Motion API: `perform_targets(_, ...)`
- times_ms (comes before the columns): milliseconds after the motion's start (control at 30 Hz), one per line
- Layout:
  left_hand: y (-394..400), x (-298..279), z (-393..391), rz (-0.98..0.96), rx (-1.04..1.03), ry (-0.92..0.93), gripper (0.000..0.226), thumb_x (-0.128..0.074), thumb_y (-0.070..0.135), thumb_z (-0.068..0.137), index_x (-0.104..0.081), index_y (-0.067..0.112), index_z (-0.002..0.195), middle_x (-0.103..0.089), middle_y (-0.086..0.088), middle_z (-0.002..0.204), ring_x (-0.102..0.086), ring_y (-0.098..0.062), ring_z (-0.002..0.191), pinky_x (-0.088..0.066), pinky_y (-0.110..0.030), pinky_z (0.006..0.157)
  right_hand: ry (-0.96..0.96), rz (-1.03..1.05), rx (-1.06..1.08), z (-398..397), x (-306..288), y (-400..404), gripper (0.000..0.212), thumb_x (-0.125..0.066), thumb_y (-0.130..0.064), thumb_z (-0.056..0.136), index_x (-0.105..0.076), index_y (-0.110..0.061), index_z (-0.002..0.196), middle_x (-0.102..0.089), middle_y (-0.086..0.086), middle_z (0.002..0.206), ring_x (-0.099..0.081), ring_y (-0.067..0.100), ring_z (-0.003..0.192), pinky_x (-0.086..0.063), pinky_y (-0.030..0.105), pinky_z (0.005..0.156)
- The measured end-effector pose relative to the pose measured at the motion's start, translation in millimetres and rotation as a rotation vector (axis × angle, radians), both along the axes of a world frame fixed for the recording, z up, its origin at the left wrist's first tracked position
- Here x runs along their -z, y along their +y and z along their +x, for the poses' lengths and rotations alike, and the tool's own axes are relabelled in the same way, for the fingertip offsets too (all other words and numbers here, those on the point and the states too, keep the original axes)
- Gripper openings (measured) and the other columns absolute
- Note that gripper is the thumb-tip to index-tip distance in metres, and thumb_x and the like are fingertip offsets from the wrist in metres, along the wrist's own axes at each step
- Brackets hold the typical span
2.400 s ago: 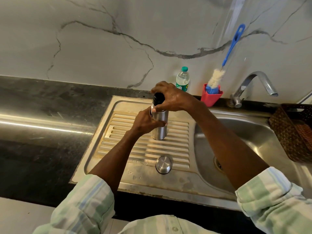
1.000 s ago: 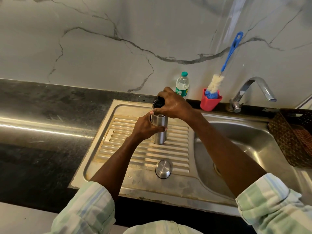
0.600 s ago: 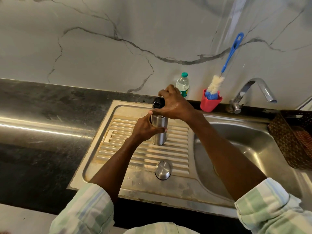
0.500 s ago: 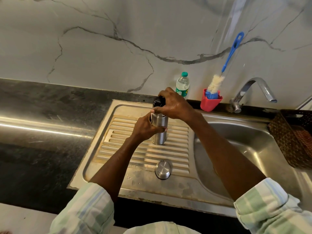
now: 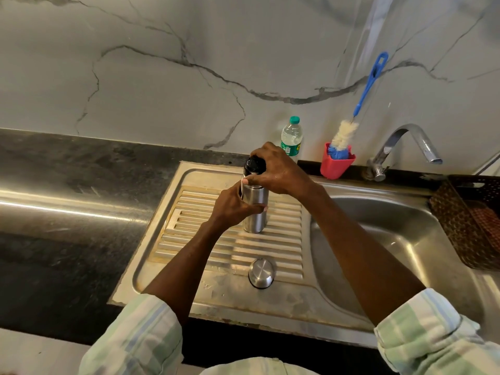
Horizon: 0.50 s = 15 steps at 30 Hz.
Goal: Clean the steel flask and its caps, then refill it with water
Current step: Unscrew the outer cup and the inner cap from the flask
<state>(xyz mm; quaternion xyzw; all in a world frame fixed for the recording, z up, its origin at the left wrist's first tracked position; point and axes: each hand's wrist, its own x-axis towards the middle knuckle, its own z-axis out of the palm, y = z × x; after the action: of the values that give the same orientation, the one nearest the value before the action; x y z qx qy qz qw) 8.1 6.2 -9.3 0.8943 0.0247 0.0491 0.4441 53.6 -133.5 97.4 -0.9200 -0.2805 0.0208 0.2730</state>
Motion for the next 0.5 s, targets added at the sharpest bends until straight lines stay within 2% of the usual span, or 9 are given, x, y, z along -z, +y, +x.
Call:
perform_targets(100, 0.3, 0.4, -0.7, -0.003, -0.007, 0.009, 0.066, -0.087, 0.038, 0.069, -0.058, 0.021, 0.127, -0.069, -0.001, 0.116, -0.063, -0.017, 0.099, -0.054, -0.034, 0.085, 0.18, 0.152, -0.111, 2.8, -7.5, -8.2, 0.065, -0.075, -0.009, 0.078, -0.048, -0.014, 0.136, -0.055, 0.006, 0.131, -0.051, 0.023, 0.122, -0.045, 0.033, 0.101)
perform_targets(167, 0.2, 1.2, -0.4, -0.004, -0.005, 0.018, 0.067, -0.087, 0.038, 0.069, -0.057, 0.021, 0.127, -0.068, -0.001, 0.117, -0.063, -0.018, 0.099, -0.053, -0.033, 0.085, 0.309, 0.204, -0.171, 4.4, -9.0, -11.8, 0.073, -0.069, 0.002, 0.077, -0.041, -0.015, 0.142, -0.05, 0.007, 0.14, -0.047, 0.023, 0.129, -0.043, 0.036, 0.107)
perform_targets(233, -0.3, 1.4, -0.1, 0.007, 0.0, 0.008, 0.067, -0.087, 0.039, 0.07, -0.058, 0.021, 0.127, -0.068, -0.001, 0.117, -0.063, -0.017, 0.099, -0.053, -0.031, 0.084, 0.261, 0.126, -0.154, 4.9, -4.3, -10.0, 0.084, -0.075, -0.01, 0.078, -0.032, -0.021, 0.149, -0.032, 0.007, 0.151, -0.032, 0.024, 0.138, -0.037, 0.037, 0.11)
perform_targets(300, -0.6, 1.5, 0.1, 0.029, -0.008, -0.006, 0.068, -0.087, 0.041, 0.07, -0.058, 0.019, 0.128, -0.067, 0.001, 0.115, -0.062, -0.017, 0.099, -0.052, -0.029, 0.081, 0.147, 0.069, -0.085, 3.3, 2.6, -5.2, 0.092, -0.082, -0.034, 0.075, -0.029, -0.025, 0.15, -0.023, 0.006, 0.149, -0.025, 0.023, 0.137, -0.034, 0.036, 0.109)
perform_targets(400, -1.2, 1.0, 0.2, 0.018, -0.03, 0.022, 0.07, -0.087, 0.04, 0.07, -0.057, 0.016, 0.129, -0.065, 0.0, 0.113, -0.061, -0.018, 0.098, -0.053, -0.031, 0.082, 0.007, 0.07, 0.015, 1.1, 10.1, 1.2, 0.083, -0.078, -0.048, 0.075, -0.04, -0.02, 0.143, -0.033, 0.006, 0.134, -0.033, 0.021, 0.127, -0.037, 0.032, 0.104)
perform_targets(500, -1.2, 1.3, -0.5, -0.003, -0.023, 0.026, 0.067, -0.086, 0.038, 0.071, -0.057, 0.018, 0.128, -0.067, 0.001, 0.112, -0.06, -0.015, 0.096, -0.047, -0.024, 0.078, -0.008, 0.123, 0.013, 1.4, 10.4, 1.4, 0.067, -0.078, -0.038, 0.077, -0.049, -0.017, 0.134, -0.045, 0.006, 0.126, -0.043, 0.021, 0.12, -0.044, 0.038, 0.102)
